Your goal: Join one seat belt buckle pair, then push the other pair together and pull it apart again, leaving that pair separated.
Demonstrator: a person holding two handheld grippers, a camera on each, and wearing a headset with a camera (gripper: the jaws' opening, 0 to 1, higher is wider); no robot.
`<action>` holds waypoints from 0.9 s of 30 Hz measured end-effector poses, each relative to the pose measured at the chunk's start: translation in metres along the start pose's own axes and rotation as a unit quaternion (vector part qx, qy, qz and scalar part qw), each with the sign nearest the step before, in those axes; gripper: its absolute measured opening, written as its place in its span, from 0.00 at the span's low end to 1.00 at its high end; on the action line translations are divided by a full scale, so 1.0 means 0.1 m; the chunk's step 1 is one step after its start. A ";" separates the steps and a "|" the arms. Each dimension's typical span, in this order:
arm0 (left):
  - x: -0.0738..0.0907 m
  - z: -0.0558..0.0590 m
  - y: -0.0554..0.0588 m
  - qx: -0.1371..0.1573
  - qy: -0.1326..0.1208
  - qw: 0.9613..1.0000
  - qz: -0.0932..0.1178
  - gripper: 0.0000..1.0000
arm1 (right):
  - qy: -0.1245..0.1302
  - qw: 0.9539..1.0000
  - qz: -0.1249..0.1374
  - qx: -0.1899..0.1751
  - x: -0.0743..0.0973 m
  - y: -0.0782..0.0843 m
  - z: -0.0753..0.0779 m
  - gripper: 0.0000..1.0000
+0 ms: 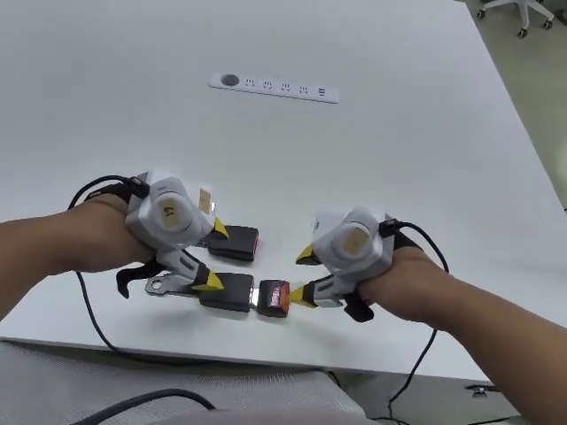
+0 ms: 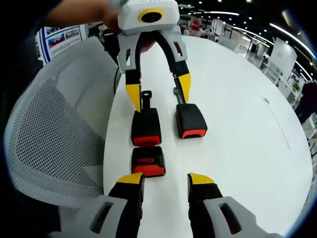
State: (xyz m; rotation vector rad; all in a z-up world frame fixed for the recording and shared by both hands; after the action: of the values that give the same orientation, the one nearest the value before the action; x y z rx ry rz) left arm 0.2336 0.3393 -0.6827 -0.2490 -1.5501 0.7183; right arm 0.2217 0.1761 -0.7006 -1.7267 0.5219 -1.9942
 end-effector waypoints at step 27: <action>-0.34 -0.42 -0.05 -0.013 0.037 0.999 -0.023 0.43 | 0.017 0.996 -0.082 -0.013 0.29 0.81 0.53 0.31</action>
State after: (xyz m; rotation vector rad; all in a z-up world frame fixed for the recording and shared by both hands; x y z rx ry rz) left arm 0.2791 0.3289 -0.7094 -0.2552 -1.4909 0.6461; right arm 0.2783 0.0928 -0.7137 -1.8058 0.4318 -2.1424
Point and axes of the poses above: the centre of the closed fingertips' face, and the gripper's own axes: x roughly backward along the fingers, z roughly to its right, y roughly out of its underside, the point moved 6 cm from there along x, roughly backward along the fingers, and after that the axes turned 12 degrees about x, right-handed, at the moved point
